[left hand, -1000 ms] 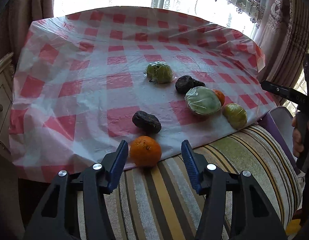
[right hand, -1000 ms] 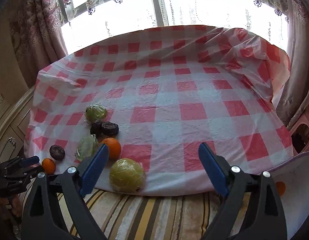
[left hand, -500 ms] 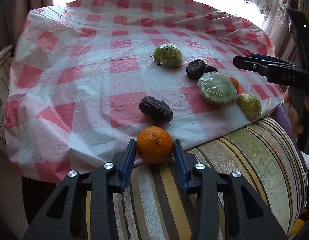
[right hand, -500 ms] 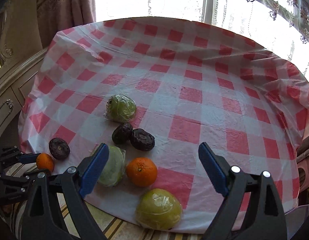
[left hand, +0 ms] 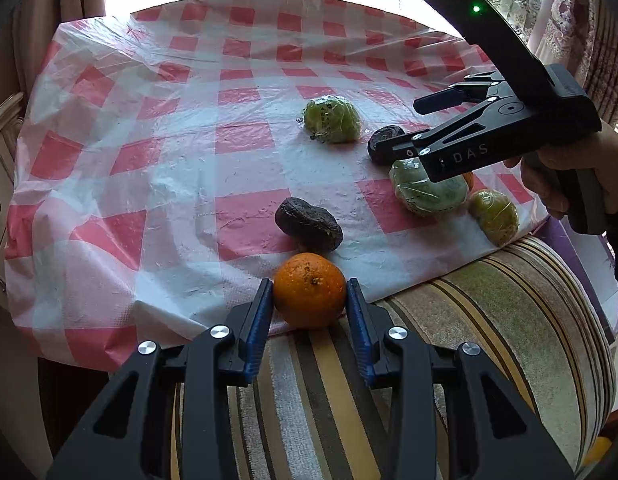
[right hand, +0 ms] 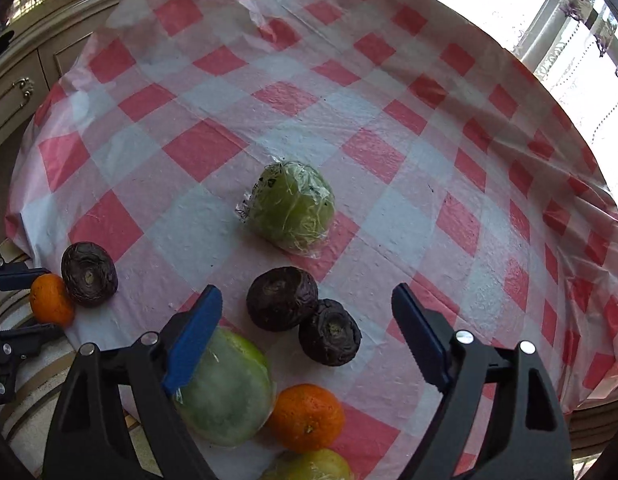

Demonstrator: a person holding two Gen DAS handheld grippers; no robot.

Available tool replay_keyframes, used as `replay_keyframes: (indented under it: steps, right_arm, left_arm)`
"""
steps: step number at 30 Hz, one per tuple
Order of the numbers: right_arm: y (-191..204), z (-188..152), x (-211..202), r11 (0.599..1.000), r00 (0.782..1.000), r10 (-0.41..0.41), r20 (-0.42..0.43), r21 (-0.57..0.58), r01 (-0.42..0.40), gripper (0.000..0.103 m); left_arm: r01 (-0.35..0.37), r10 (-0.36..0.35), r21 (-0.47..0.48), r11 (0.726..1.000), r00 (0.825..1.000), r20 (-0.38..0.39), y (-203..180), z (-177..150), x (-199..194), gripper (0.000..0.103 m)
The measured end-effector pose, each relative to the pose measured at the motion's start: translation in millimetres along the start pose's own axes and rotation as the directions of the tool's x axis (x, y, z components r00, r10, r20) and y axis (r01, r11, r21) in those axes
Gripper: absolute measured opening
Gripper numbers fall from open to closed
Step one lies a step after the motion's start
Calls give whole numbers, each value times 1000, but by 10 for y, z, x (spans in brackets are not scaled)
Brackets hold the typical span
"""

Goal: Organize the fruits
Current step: 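Grasp the tangerine with the left tool while the right tool grasps a dark round fruit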

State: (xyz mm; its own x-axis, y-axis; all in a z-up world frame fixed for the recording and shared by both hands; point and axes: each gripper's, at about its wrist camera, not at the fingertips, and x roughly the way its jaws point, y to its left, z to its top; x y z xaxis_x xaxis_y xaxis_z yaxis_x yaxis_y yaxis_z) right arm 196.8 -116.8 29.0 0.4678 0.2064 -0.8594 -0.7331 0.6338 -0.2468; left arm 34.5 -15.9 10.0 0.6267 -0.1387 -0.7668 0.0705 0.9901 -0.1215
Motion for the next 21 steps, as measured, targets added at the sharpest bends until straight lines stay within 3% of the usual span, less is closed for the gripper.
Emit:
replay_keyframes:
  steps: [5, 9, 13, 14, 21]
  right_arm:
    - [4, 81, 83, 999, 998, 24, -57, -43, -26, 79]
    - [0, 149, 172, 995, 990, 72, -122, -61, -80, 54]
    - [26, 196, 249, 990, 979, 94, -179, -90, -111, 47]
    - [47, 203, 253, 988, 978, 99, -185, -98, -119, 41]
    - [21, 163, 217, 991, 983, 97, -157, -77, -110, 39]
  left_arm:
    - [16, -16, -19, 1000, 1000, 9, 41, 1, -6, 35]
    - [25, -25, -28, 999, 1000, 14, 71, -1, -7, 35]
    - [32, -31, -41, 999, 999, 18, 104, -4, -10, 35]
    - [33, -32, -43, 999, 999, 19, 111, -8, -13, 35]
    - [29, -27, -50, 998, 999, 33, 124, -7, -47, 35]
